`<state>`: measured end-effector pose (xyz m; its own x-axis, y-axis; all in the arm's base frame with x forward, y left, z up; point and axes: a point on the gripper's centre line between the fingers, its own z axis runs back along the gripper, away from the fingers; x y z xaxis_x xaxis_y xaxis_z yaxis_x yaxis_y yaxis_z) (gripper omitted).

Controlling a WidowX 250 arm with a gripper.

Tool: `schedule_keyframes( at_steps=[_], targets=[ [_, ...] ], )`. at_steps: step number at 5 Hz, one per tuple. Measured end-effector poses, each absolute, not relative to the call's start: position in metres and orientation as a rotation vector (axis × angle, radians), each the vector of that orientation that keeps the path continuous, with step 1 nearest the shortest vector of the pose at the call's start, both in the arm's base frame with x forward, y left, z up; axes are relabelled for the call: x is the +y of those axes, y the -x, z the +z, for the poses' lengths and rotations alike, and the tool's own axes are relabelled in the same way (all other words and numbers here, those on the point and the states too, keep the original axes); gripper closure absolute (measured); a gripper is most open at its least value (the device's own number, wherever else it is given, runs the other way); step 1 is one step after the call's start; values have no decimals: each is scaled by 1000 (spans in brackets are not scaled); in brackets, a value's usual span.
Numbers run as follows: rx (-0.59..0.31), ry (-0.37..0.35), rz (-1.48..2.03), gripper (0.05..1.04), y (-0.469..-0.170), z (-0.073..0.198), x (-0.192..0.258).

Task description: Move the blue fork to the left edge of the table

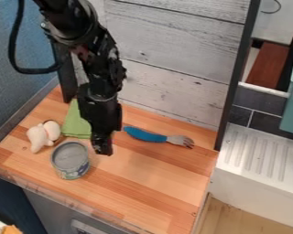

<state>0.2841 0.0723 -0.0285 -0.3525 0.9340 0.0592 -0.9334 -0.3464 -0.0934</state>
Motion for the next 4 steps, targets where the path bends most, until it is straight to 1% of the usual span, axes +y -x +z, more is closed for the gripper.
schedule_keyframes(
  at_steps=[1,2,3,4],
  targets=[
    [-113,69,2053,82,-295,-37,71],
    [-107,87,2064,82,-309,-46,71],
    [-127,91,2029,82,-332,-51,67],
    [-123,81,1991,82,-348,-62,64]
  ],
)
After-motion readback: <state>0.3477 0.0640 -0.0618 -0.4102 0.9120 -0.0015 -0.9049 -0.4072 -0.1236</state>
